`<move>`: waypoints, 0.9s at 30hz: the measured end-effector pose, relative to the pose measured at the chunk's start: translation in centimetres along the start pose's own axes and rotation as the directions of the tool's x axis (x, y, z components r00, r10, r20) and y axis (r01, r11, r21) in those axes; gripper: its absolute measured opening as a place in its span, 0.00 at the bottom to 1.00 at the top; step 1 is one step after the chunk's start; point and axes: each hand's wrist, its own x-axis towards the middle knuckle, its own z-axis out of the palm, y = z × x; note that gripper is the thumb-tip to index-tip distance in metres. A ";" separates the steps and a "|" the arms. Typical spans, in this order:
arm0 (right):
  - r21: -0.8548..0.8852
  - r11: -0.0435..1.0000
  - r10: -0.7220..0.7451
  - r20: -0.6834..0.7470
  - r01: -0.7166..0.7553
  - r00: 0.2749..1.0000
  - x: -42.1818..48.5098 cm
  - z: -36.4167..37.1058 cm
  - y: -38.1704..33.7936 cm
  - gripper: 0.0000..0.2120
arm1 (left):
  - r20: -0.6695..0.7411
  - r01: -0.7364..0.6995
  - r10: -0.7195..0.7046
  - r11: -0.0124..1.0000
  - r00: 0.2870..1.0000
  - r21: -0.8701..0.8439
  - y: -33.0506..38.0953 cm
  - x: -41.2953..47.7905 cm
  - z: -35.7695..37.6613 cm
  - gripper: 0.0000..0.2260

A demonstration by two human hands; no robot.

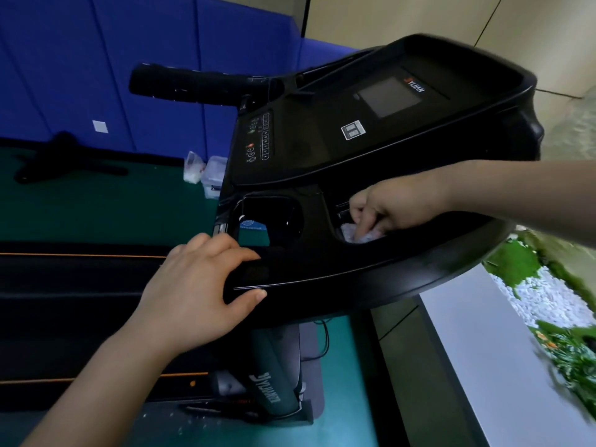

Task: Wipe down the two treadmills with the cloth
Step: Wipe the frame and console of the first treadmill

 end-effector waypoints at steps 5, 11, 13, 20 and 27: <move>-0.041 0.992 0.115 -0.151 -0.122 0.982 1.2 0.1 0.4 0.12 | -0.006 0.001 -0.002 1.000 1.000 -0.013 -0.2 -0.1 0.0 0.27; 0.140 0.981 0.122 0.077 -0.132 0.990 0.3 -1.2 -1.1 0.09 | 0.003 -0.005 0.005 1.000 1.000 -0.023 -0.4 0.1 0.1 0.27; 0.145 0.980 0.126 0.094 -0.139 0.988 0.3 -0.9 -1.1 0.08 | 0.000 -0.007 0.007 1.000 1.000 -0.021 -0.4 0.1 0.1 0.26; 0.024 0.971 0.237 -0.141 -0.236 0.961 2.5 -0.5 -0.7 0.12 | -0.028 -0.007 0.006 1.000 1.000 -0.012 -0.4 0.1 0.1 0.25; -0.083 0.976 0.189 -0.150 -0.203 0.970 0.7 -0.2 -1.7 0.08 | -0.038 -0.013 0.014 1.000 0.999 0.003 -0.4 0.1 0.2 0.24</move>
